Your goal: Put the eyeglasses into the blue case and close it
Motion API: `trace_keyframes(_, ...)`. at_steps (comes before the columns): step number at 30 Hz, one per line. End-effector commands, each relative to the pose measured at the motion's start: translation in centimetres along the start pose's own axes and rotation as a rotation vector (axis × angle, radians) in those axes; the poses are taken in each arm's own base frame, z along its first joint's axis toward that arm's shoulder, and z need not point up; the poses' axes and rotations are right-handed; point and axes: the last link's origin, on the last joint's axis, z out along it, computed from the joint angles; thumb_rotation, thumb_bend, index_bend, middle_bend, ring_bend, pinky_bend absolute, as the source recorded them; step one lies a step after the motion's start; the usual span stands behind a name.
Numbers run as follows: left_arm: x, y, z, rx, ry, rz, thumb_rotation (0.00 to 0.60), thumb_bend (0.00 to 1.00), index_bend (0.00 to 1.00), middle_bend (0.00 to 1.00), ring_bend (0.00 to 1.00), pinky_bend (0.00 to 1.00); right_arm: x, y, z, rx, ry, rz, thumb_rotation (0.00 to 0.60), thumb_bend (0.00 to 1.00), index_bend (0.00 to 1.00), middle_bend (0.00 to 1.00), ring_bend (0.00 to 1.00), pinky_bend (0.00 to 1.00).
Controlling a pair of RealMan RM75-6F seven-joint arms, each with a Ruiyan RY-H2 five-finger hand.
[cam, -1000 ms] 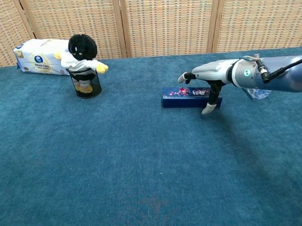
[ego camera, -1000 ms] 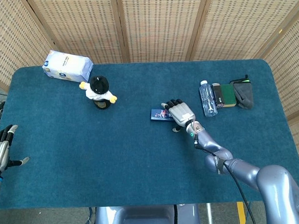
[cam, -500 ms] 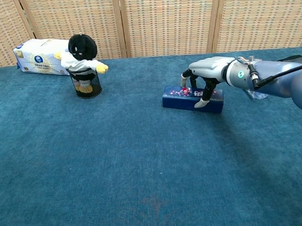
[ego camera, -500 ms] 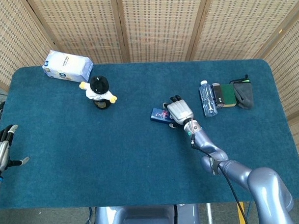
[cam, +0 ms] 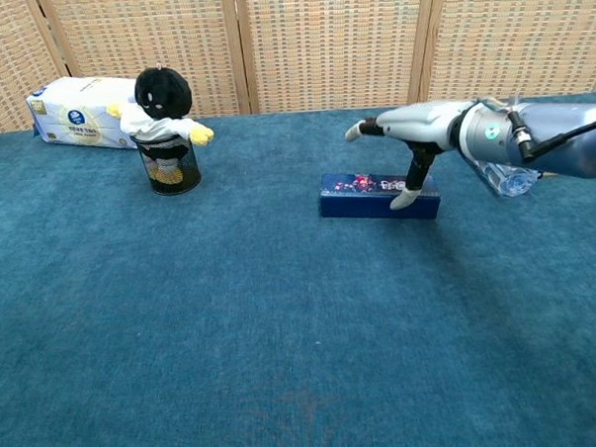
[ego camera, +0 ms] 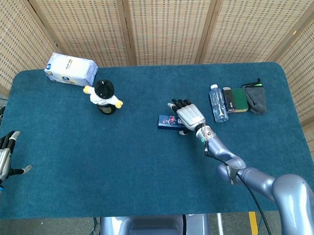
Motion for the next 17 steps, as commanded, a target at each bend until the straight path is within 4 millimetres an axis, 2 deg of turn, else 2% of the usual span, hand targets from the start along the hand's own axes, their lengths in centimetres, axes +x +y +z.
trace_keyframes(1, 0.1, 0.2, -0.2, -0.011, 0.006, 0.002, 0.6, 0.0, 0.0, 0.0, 0.0, 0.0, 2.0, 1.5, -2.4, 0.011, 0.129, -0.059, 0.6, 0.05, 0.0, 0.0, 0.0, 0.08)
trace_keyframes(3, 0.2, 0.4, -0.5, -0.028, 0.014, 0.004, 0.6, 0.0, 0.0, 0.0, 0.0, 0.0, 2.9, 2.8, -4.9, 0.003, 0.19, -0.032, 0.6, 0.05, 0.0, 0.0, 0.0, 0.08)
trace_keyframes(7, 0.5, 0.8, -1.2, -0.057, 0.033, 0.008, 0.6, 0.0, 0.0, 0.0, 0.0, 0.0, 3.2, 5.7, -10.9, -0.033, 0.254, -0.014, 0.6, 0.05, 0.0, 0.0, 0.0, 0.08)
trace_keyframes(9, 0.7, 0.9, -1.7, -0.072, 0.047, 0.011, 0.6, 0.0, 0.0, 0.0, 0.0, 0.0, 2.8, 7.3, -14.3, -0.073, 0.288, 0.001, 0.6, 0.05, 0.0, 0.0, 0.0, 0.08)
trace_keyframes(10, 0.8, 0.9, -1.8, -0.077, 0.051, 0.012, 0.6, 0.0, 0.0, 0.0, 0.0, 0.0, 2.7, 7.6, -15.0, -0.079, 0.296, 0.002, 0.6, 0.05, 0.0, 0.0, 0.0, 0.08)
trace_keyframes(14, 1.2, 1.4, -2.5, -0.112, 0.082, 0.042, 0.6, 0.0, 0.0, 0.0, 0.0, 0.0, 1.7, 10.2, -20.1, -0.179, 0.366, -0.013, 0.6, 0.04, 0.0, 0.0, 0.0, 0.06)
trace_keyframes(17, 1.4, 1.8, -3.2, -0.142, 0.105, 0.057, 0.6, 0.0, 0.0, 0.0, 0.0, 0.0, 0.4, 11.1, -23.4, -0.228, 0.362, 0.028, 0.6, 0.01, 0.0, 0.0, 0.0, 0.04)
